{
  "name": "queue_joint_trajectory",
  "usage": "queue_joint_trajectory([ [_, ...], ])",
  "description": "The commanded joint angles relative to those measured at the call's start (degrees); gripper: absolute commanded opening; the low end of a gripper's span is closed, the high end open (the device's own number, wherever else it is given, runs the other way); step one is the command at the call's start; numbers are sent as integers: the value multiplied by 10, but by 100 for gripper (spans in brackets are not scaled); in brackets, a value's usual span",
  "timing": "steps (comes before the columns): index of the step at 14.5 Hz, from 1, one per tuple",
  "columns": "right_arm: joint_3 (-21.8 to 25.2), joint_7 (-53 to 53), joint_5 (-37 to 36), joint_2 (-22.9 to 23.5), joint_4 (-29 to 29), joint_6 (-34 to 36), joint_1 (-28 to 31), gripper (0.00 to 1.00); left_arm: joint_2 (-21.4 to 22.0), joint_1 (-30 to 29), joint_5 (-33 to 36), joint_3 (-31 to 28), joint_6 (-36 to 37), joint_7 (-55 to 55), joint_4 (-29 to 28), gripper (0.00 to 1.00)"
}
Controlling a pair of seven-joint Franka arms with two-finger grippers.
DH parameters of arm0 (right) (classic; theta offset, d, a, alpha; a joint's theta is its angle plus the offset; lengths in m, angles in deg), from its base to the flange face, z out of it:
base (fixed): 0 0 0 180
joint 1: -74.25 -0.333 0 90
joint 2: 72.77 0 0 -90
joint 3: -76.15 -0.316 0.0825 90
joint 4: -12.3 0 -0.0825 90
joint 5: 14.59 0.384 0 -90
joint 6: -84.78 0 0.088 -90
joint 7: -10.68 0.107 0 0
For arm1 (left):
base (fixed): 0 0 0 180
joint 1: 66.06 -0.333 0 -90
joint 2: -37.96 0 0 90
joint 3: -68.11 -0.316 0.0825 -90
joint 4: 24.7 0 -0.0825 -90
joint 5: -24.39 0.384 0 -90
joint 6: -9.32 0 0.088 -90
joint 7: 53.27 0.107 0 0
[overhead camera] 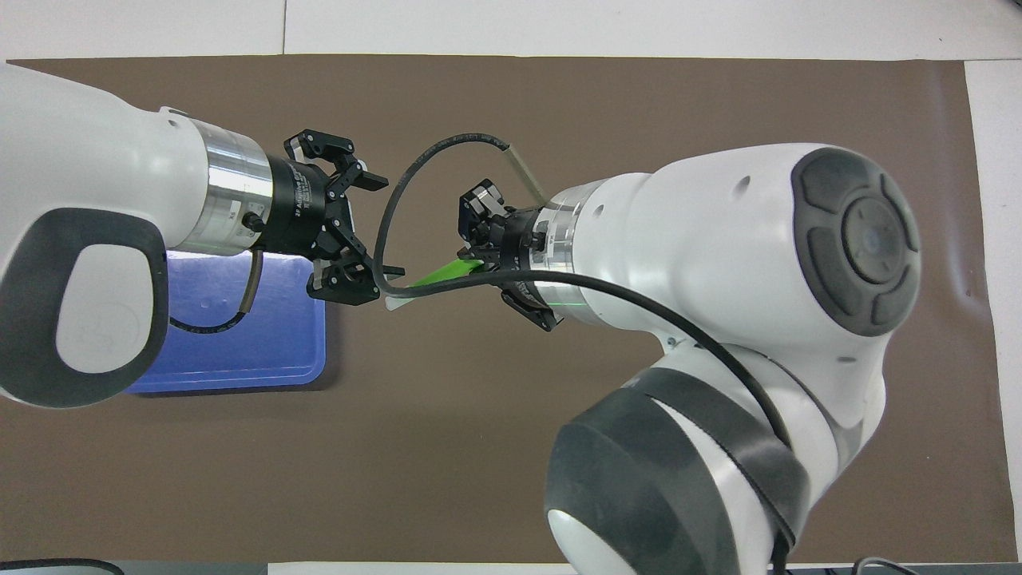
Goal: Right arm passes pens to left for tray arrangement
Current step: 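Close the left gripper on the green pen held by the right gripper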
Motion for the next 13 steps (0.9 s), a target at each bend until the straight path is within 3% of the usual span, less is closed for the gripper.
queue_joint_trajectory([
  [1, -16, 17, -18, 9, -13, 1, 5, 0, -13, 2, 10, 4, 32, -35, 24, 100],
  [5, -23, 18, -22, 9, -14, 0, 5, 0, -13, -10, 5, 5, 67, -51, 26, 100],
  [8, -23, 18, -22, 9, -14, 0, 4, 0, -38, -31, 7, 7, 113, -52, 78, 100],
  [13, -23, 18, -23, 10, -14, 0, 4, 0, -14, -32, -21, 9, 127, -43, 66, 100],
])
